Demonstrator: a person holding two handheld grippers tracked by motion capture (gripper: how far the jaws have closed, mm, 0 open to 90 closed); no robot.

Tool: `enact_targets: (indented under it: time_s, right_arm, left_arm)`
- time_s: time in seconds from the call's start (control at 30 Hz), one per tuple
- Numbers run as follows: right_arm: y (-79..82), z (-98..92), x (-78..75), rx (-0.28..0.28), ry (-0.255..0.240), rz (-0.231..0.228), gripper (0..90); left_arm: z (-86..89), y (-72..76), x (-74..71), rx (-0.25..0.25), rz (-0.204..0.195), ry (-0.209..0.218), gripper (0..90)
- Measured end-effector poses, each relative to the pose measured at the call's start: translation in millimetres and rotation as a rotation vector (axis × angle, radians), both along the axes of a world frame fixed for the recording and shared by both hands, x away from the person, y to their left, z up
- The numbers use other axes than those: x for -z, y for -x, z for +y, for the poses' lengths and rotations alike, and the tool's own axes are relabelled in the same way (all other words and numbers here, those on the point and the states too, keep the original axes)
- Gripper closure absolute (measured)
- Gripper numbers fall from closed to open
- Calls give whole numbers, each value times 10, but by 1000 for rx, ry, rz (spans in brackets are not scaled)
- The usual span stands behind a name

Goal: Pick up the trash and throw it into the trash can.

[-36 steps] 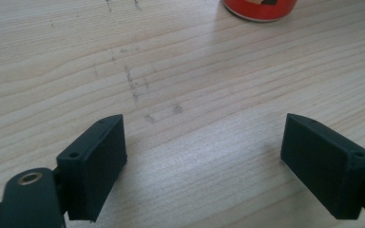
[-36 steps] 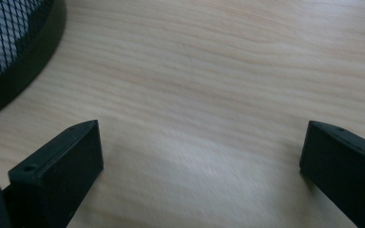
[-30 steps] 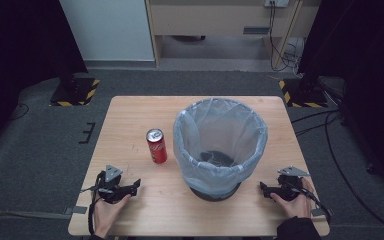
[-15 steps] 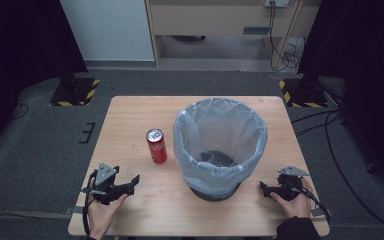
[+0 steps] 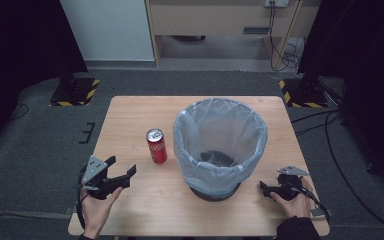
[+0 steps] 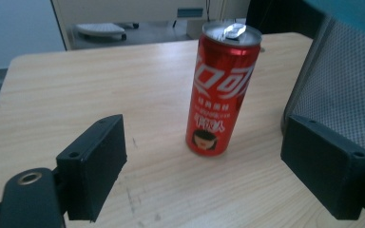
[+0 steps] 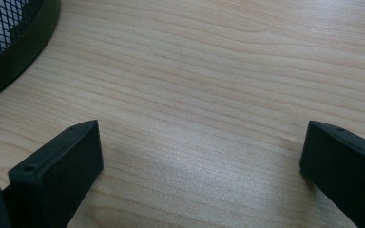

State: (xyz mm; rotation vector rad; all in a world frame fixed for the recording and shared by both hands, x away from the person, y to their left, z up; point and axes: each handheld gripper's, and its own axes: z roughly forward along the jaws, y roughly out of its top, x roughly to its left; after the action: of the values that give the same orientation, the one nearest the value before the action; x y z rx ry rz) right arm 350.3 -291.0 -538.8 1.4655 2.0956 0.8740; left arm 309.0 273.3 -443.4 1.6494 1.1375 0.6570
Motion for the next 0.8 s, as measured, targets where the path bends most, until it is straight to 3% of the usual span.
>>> enact_targets:
  time_s: [0.13, 0.37, 0.7, 0.8]
  right_arm:
    - [-2, 1, 1, 1, -1, -2, 6]
    - [-3, -1, 1, 0, 1, -2, 6]
    - [-8, 2, 1, 3, 0, 0, 6]
    - [-8, 2, 1, 2, 0, 0, 6]
  left_arm:
    - [33, -21, -163, -2, -40, 8, 151]
    - [-7, -79, -319, 5, -84, 19, 153]
    - [-179, -268, -318, 15, -97, 30, 160]
    - [-260, -378, -273, 13, -92, 14, 160]
